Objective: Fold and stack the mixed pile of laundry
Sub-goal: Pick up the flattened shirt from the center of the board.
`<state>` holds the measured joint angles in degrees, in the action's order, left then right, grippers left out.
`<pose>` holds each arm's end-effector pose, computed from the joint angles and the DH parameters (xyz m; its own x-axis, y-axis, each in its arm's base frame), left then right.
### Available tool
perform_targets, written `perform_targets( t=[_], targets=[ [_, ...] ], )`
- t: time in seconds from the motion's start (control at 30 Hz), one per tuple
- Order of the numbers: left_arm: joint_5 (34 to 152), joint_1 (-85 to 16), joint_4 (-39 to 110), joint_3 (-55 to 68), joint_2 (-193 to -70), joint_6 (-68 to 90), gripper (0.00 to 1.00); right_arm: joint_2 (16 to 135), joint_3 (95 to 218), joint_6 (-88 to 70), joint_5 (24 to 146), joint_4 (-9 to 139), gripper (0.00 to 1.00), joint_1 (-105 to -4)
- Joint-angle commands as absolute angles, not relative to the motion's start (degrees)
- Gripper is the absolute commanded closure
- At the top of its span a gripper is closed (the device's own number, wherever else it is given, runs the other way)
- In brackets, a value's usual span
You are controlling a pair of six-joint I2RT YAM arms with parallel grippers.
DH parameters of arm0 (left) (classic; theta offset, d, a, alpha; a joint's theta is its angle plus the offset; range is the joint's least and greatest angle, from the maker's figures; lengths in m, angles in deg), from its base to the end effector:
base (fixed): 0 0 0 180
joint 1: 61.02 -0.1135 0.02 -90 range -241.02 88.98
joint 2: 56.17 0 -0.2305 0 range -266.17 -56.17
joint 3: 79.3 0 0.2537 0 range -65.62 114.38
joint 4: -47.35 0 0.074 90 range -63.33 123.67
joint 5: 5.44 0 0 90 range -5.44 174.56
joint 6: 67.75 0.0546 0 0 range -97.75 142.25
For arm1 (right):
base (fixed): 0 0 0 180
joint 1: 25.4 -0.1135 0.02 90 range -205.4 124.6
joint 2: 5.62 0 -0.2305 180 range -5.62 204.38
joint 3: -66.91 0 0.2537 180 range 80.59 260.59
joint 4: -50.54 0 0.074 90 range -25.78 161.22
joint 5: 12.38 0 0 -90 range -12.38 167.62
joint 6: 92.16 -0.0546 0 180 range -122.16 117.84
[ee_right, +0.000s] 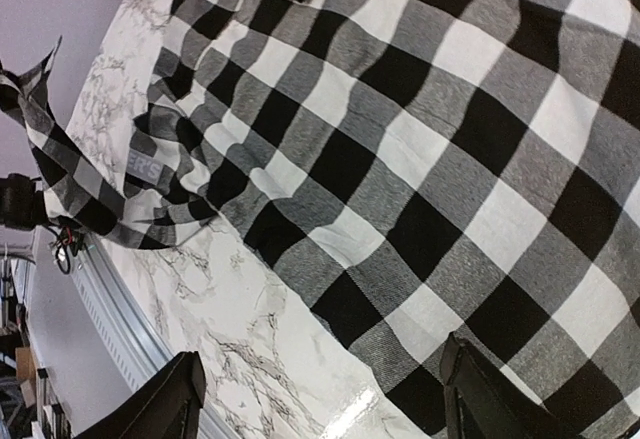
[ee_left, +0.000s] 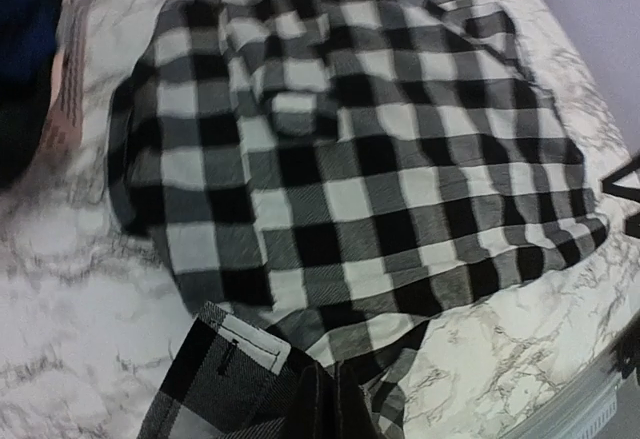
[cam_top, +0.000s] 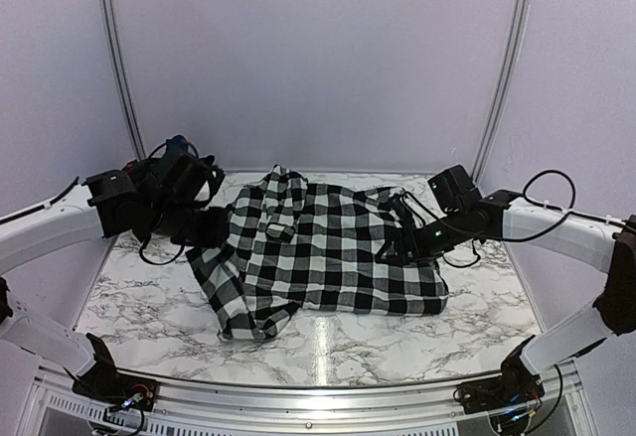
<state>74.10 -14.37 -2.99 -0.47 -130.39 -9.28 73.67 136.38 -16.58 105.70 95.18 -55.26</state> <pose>0.2127 -0.2109 0.2643 -0.7474 0.0426 -0.6630 0.2783 0.9262 -0.2542 0.2458 0.1707 0.1973 -0.8519 -0.2357 -0.4676 -0.4795 0.7100 0.5157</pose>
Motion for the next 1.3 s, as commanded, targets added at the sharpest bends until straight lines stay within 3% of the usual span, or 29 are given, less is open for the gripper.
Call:
perform_targets(
  t=[0.0, 0.2, 0.37, 0.8, 1.13, 1.27],
  targets=[
    [71.9, -8.4, 0.5, 7.2, -131.3, 10.4, 1.00, 70.9, 139.4, -16.7, 111.7, 87.7, 0.19, -55.0],
    [80.5, -2.5, 7.2, 15.3, -132.0, 26.5, 1.00, 69.2, 142.2, -17.9, 117.0, 76.4, 0.07, -57.0],
    [92.5, -1.5, 9.9, 18.3, -133.0, 35.9, 1.00, 70.5, 145.0, -17.5, 120.9, 70.5, 0.04, -61.0],
    [100.5, -1.5, 13.2, 18.3, -132.1, 43.4, 1.00, 76.4, 147.7, -14.4, 119.1, 59.5, 0.06, -72.2],
    [97.9, -1.7, 15.9, 16.8, -131.5, 43.5, 1.00, 82.0, 152.9, -13.5, 119.3, 59.7, 0.18, -77.5],
    [96.8, -2.8, 17.0, 15.8, -131.3, 43.2, 1.00, 82.4, 153.7, -13.5, 119.9, 59.7, 0.15, -78.8]
  ],
)
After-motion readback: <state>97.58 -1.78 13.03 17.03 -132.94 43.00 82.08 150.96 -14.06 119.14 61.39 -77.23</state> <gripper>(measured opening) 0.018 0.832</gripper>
